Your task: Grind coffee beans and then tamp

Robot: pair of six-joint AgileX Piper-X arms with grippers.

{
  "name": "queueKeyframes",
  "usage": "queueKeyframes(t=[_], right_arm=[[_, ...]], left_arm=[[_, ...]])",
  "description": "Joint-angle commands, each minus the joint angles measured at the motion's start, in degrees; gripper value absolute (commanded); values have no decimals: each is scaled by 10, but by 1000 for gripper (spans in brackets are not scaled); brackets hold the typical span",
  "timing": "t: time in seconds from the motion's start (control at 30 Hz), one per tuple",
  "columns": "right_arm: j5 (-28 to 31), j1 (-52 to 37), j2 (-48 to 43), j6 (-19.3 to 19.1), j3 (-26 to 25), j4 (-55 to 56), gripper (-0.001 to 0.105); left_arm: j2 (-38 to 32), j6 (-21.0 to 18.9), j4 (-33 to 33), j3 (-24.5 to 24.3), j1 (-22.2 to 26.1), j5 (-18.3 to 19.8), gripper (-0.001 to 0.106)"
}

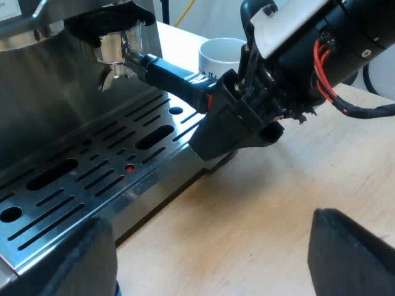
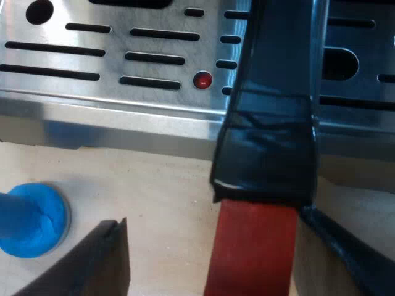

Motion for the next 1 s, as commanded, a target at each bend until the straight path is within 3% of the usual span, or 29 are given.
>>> queueKeyframes(t=[0.03,0.83,1.0], right_arm=[[-1,-2,-2,-5,-4,-4,58],[-1,-2,-2,-5,-4,-4,58],[-1,-2,-2,-5,-4,-4,49]], left_arm=[[-3,-2,1,-2,-2,3,66],[-3,-2,1,-2,-2,3,66],[-3,-2,1,-2,-2,3,66]])
